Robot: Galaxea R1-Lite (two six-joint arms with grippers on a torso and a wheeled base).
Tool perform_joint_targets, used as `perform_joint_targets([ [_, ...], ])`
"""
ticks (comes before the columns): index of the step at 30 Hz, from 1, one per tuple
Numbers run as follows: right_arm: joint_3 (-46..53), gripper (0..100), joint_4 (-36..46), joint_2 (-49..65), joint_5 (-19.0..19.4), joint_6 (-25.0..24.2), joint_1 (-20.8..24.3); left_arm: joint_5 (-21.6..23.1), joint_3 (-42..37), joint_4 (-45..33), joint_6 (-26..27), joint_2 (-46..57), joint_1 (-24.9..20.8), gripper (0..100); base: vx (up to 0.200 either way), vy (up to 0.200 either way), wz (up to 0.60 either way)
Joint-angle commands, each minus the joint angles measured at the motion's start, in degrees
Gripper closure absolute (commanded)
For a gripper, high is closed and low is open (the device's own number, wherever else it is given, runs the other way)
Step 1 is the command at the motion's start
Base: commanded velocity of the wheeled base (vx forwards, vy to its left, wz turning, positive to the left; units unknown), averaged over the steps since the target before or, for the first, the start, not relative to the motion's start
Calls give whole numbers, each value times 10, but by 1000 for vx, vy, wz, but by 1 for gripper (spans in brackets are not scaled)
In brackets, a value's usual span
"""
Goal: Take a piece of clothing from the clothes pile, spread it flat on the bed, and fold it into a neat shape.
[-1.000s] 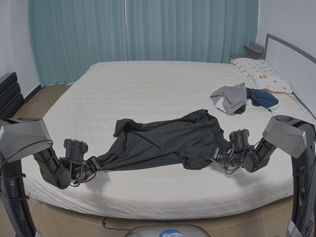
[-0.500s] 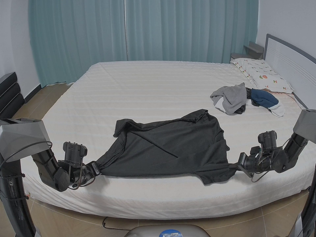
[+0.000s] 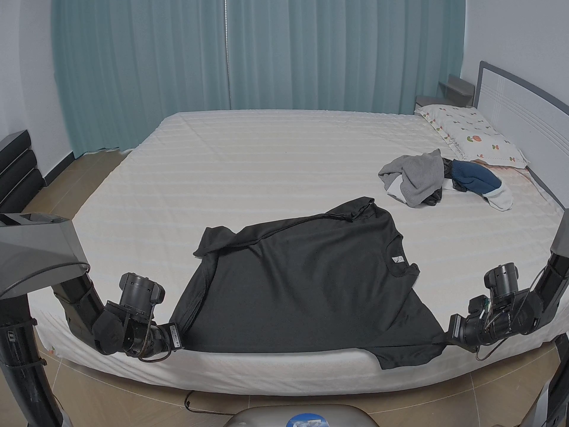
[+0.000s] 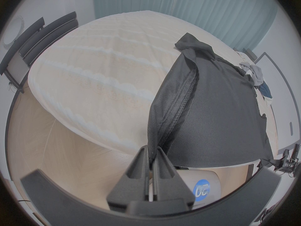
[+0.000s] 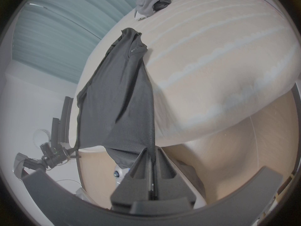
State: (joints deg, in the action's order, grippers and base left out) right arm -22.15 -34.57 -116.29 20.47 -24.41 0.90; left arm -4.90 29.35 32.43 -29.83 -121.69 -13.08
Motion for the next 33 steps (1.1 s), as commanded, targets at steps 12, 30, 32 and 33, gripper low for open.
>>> perform_joint_targets([
  [12, -53, 0, 1, -30, -9, -8, 24, 1, 1, 3, -1, 7, -9, 0, 0, 0, 0],
  [30, -143, 0, -66, -46, 25, -240, 83, 42, 46, 40, -98, 29, 9, 0, 0, 22, 0],
  [32, -140, 0, -79, -47, 24, -252, 83, 43, 46, 40, -99, 29, 10, 0, 0, 200, 0],
  [33, -139, 0, -83, -47, 24, -255, 82, 43, 47, 41, -99, 29, 11, 0, 0, 200, 0],
])
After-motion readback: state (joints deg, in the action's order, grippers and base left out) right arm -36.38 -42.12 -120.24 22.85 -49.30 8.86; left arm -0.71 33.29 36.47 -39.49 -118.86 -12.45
